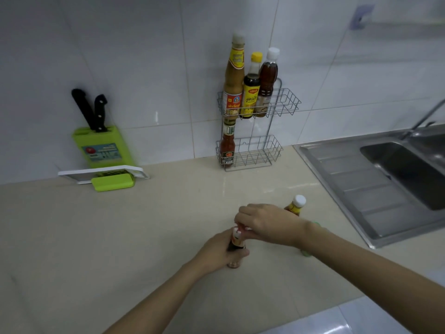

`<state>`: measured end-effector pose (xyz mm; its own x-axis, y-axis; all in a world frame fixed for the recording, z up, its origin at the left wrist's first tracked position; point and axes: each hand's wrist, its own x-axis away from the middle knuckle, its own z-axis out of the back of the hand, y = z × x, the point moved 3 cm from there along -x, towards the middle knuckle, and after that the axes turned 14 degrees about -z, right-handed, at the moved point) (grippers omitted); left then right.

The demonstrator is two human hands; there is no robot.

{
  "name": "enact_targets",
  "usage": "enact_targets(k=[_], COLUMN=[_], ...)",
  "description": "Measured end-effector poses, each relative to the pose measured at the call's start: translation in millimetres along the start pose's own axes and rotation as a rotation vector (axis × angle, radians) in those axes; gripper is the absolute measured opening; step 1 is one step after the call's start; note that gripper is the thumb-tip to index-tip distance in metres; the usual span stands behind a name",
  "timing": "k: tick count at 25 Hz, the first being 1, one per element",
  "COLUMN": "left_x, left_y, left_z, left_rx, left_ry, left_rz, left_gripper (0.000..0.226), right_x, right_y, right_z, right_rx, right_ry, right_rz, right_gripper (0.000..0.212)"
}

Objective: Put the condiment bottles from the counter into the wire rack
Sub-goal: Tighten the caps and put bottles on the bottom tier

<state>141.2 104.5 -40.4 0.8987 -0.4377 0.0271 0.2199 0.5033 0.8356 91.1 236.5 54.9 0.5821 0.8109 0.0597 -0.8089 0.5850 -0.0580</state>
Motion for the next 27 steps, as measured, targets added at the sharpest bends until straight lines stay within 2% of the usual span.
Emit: enact_targets(k=[2, 4, 7, 9, 13, 15, 17, 19, 21, 24, 27], left_x=[-2, -5, -8, -8, -7, -8, -8, -7, -7, -10, -14], left_y=[7, 15, 30, 37, 43, 43, 42, 43, 45, 54, 56], left_z=[9, 22, 40, 51, 60, 57, 54, 56, 68, 80, 82], left_rx=[-0.012, 0.026, 0.051, 0.002, -0.103, -0.123, -0.079, 0.097, 0.300, 0.382, 0.269], left_ry=[0.022, 0.063, 0.100, 0.146, 0.239, 0.256, 0.226, 0.216, 0.208, 0.120, 0.190], left_rz=[-0.018, -0.022, -0.056, -0.083, -0.087, -0.058, -0.041, -0.044, -0.039, -0.084, -0.076], left_gripper=[0.025, 0.032, 0.047, 0.046, 0.044, 0.042, 0.039, 0.034, 0.022, 0.018, 0.029], right_x=[-8, -18, -34, -41, -47, -53, -60, -65, -68, -67, -72], right_y=[4, 7, 9, 5, -4, -2, -6, -7, -4, 4, 10], right_z=[16, 40, 67, 76, 83, 82, 77, 83, 94, 107, 104], right_rx=[0.112, 0.118, 0.034, -0.003, 0.232, 0.448, 0.536, 0.430, 0.229, 0.189, 0.390], right_ry=[-0.010, -0.021, -0.071, -0.048, 0.034, -0.037, -0.155, -0.155, -0.014, 0.022, 0.016], right_rz=[0.025, 0.013, -0.066, -0.113, -0.194, -0.315, -0.355, -0.336, -0.253, -0.133, -0.171], right_gripper=[0.044, 0.049, 0.037, 0.034, 0.038, 0.034, 0.023, 0.042, 0.051, 0.043, 0.026])
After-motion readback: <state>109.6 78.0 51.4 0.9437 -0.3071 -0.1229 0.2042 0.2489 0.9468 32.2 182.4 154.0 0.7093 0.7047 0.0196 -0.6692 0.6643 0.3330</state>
